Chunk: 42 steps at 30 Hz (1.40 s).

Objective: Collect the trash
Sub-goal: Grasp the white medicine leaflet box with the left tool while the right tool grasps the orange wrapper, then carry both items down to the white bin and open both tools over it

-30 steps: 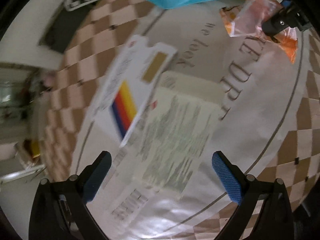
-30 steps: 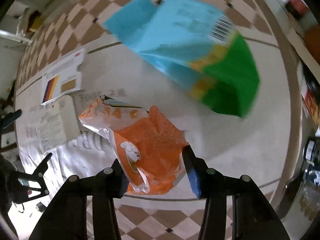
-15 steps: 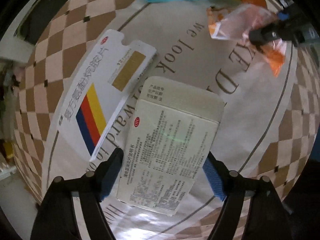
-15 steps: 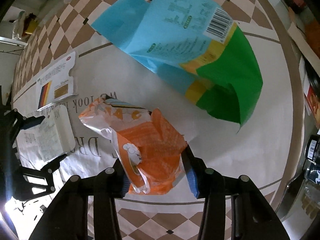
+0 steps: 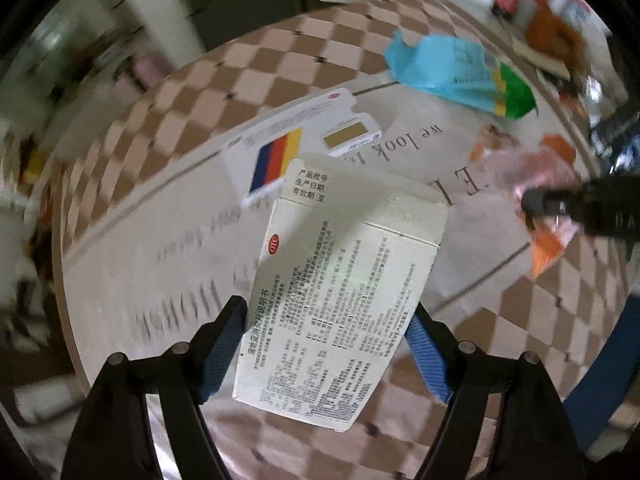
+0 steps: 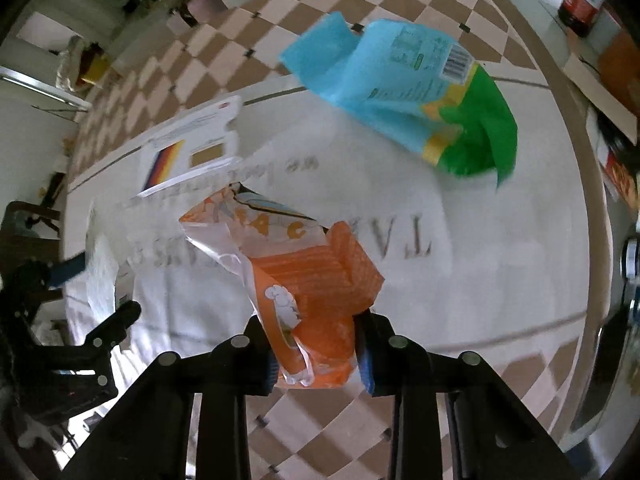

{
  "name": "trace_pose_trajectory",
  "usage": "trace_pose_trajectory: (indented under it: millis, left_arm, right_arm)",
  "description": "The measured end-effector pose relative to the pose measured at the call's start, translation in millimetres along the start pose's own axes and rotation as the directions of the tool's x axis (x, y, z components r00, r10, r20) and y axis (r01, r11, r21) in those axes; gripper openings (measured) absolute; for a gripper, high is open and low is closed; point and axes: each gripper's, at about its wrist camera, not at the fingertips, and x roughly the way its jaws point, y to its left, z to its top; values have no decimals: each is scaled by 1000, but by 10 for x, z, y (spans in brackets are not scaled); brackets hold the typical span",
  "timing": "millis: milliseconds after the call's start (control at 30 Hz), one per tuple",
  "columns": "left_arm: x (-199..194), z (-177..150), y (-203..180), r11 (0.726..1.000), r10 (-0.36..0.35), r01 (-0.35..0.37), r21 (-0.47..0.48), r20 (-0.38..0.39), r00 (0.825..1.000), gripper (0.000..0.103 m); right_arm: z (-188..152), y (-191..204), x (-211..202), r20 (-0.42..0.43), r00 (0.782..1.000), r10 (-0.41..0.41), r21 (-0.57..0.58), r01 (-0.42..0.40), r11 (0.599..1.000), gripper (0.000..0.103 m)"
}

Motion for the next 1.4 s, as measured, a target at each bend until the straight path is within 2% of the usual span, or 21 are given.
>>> trace_pose_trajectory:
  millis: [133,267,367,400,500,600,667,733,800,867,967,1067,1100,1167,1267,1300,1333,1367,1400]
  left_arm:
    - [-257,-187,237,991,-26,34,-133,64,998,76]
    - [-538,-675,340,971,-69,98,-217,137,988,76]
    - [-697,-1106,336,960,-112,154,-233,183,977,76]
    - [-769,-1340,321,957,-130,174,-234,192,973,75]
    - [-799,-1790,284,937,-191,235,-258,186,964,76]
    - [-716,-2347,267,895,-270,300,-330,135,953,75]
    - [-622,-2720,264,866,-309,318,-387,88,947,75]
    - [-381,-3008,235,845,-339,318,-430,28,940,76]
    - [3,-3253,234,806,-395,328,-492,-35,918,76]
    - [392,-3387,247,779,-421,317,-541,-76,904,76]
    - [1213,-3575,286,732,-452,284,-619,-128,883,76]
    - [2129,-3679,332,681,-494,266,-682,-160,854,76]
    - [2427,-3704,348,669,-499,254,-698,-169,850,77]
    - [2933,-3737,353,662,-508,230,-713,-202,837,78]
    - [3431,-3822,382,659,-503,203,-725,-224,834,78]
    - [3565,-3832,388,658,-498,192,-728,-230,836,81]
    - [3681,-3847,397,658,-493,181,-731,-236,837,92]
    - [3751,-3911,360,665,-485,171,-727,-246,839,98]
    - [3824,-3933,370,670,-476,160,-725,-255,841,100]
  right_arm:
    - [-498,211,-174,41,999,26,6,-27,1000,31]
    - [-1121,357,-343,72,996,43,15,-45,999,30]
    - [-1830,535,-436,95,994,58,36,-62,997,30]
    - [-2055,594,-461,100,993,58,45,-63,997,30]
    - [-2743,676,-511,100,992,76,83,-84,993,30]
    - [-3456,753,-399,68,992,104,132,-112,985,30]
    - [-3840,773,-240,28,993,118,169,-121,978,30]
    - [-4252,758,6,-32,991,129,216,-119,969,30]
    - [-4528,709,261,-80,988,133,251,-109,962,30]
    - [-4752,637,596,-126,982,142,287,-101,953,30]
    - [-4923,509,1327,-185,972,145,334,-76,939,30]
    - [-4933,393,2029,-223,965,139,358,-52,932,30]
    - [-4934,335,2363,-236,961,144,372,-47,927,30]
    - [-4884,278,2811,-251,957,145,371,-43,928,30]
    - [-4768,173,3524,-267,954,136,371,-28,928,30]
    - [-4741,144,3751,-274,952,133,368,-24,929,31]
    - [-4727,133,3935,-280,951,127,363,-18,932,35]
    - [-4699,120,4118,-287,949,127,360,-16,933,36]
    - [-4686,101,4306,-303,944,128,357,-12,934,46]
